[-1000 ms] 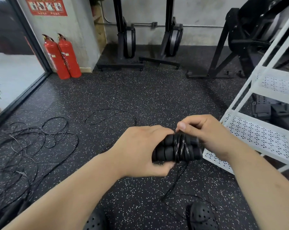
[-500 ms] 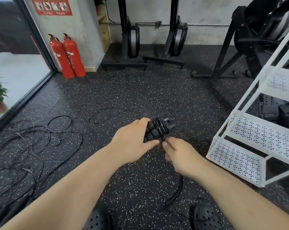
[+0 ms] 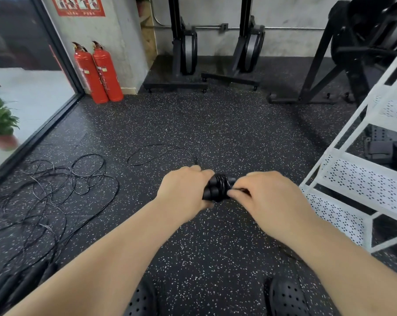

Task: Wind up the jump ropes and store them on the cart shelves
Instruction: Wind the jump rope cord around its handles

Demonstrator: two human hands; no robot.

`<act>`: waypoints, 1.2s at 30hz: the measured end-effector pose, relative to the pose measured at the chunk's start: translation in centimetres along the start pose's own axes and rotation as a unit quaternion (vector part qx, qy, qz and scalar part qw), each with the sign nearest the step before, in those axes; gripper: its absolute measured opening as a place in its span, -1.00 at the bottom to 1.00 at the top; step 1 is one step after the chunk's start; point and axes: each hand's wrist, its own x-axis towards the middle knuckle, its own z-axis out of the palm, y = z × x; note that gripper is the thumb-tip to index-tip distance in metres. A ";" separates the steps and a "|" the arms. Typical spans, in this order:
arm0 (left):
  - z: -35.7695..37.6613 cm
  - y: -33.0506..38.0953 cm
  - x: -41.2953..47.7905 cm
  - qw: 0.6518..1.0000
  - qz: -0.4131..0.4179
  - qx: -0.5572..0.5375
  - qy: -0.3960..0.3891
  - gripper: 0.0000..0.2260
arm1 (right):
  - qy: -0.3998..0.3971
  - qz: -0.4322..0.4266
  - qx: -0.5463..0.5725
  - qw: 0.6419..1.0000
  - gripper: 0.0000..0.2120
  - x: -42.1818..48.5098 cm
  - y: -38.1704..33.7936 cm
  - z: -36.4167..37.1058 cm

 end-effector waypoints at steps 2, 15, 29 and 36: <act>-0.2 0.9 -0.3 0.998 0.050 0.024 0.006 -0.45 | 0.019 0.004 0.035 0.999 -0.76 0.6 1.3 0.0; -1.2 2.6 -1.1 0.971 0.240 -0.009 0.020 -0.48 | -0.033 -0.038 0.179 0.983 -0.64 1.6 6.1 -1.3; -3.3 3.7 -2.2 0.953 0.224 -0.199 0.041 -0.38 | -0.073 0.027 0.521 0.850 -0.56 1.2 6.7 -2.1; -4.5 3.3 -2.5 0.940 0.191 -0.283 0.005 -0.53 | -0.114 0.073 0.622 0.771 -0.58 1.1 5.0 -2.4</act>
